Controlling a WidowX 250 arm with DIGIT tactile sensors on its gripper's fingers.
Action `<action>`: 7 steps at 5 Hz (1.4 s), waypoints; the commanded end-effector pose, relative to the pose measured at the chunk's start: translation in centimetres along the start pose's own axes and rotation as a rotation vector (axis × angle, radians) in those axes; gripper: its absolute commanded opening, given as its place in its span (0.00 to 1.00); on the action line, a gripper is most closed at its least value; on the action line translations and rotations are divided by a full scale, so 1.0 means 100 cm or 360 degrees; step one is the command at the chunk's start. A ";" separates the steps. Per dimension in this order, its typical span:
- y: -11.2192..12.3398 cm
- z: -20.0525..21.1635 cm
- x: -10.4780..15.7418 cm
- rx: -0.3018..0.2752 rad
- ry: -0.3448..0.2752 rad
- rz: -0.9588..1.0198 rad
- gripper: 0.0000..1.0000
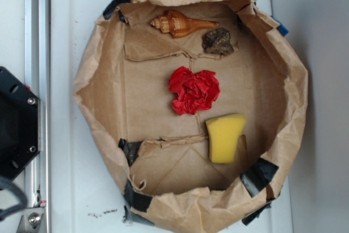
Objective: Grab the shell.
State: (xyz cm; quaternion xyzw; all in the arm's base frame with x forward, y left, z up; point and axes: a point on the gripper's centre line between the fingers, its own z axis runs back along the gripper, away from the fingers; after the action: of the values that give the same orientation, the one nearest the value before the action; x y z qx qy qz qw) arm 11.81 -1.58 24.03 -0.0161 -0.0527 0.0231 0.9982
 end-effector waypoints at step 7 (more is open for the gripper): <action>0.020 -0.052 0.115 -0.0104 -0.0143 -0.0316 1.00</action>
State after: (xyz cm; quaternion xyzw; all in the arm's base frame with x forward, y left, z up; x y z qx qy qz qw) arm 23.43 0.69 19.00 -0.0452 -0.0813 -0.0854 0.9920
